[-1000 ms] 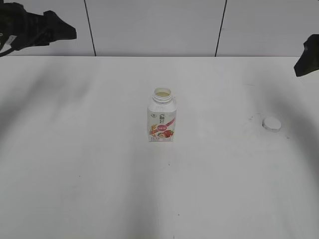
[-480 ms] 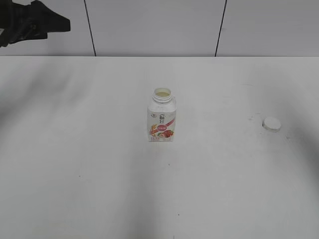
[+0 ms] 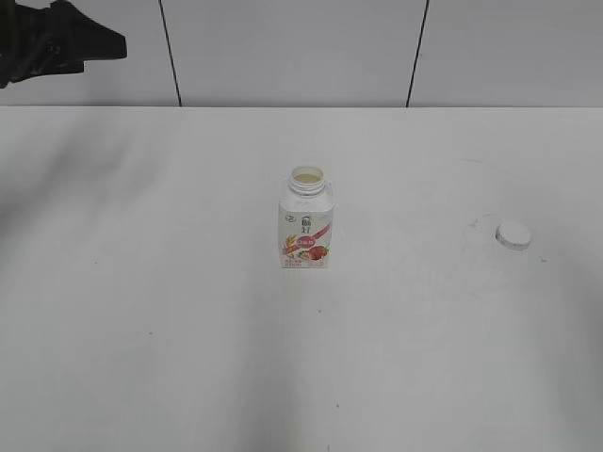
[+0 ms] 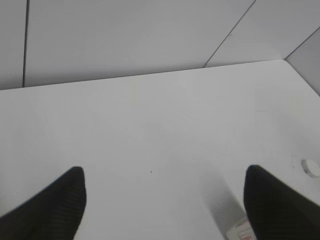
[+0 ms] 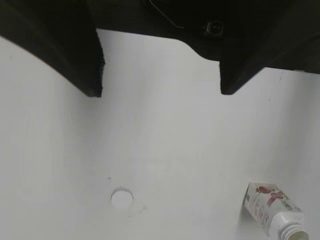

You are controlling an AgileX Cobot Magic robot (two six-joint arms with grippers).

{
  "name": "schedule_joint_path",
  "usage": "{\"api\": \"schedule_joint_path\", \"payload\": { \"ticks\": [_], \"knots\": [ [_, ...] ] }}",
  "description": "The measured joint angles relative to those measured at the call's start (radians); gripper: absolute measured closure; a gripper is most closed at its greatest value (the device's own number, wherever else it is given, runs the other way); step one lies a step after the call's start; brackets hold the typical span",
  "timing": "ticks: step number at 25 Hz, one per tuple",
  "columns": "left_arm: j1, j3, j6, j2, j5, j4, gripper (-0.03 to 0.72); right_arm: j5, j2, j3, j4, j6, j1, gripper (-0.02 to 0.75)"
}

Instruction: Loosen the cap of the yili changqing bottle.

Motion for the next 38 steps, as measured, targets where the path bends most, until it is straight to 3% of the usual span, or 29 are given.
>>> {"api": "schedule_joint_path", "payload": {
  "ticks": [6, 18, 38],
  "knots": [
    [0.001, 0.000, 0.001, 0.000, 0.001, 0.000, 0.102, 0.015, -0.229, 0.101, -0.011, 0.012, 0.000, 0.172],
    [0.000, 0.000, 0.025, -0.049, 0.087, 0.000, 0.104, -0.035, -0.625, 0.316, -0.161, 0.059, 0.000, 0.172],
    [0.000, 0.000, 0.025, -0.054, 0.088, 0.000, 0.104, -0.097, -0.651, 0.377, -0.194, 0.112, 0.000, 0.172]
  ]
}}
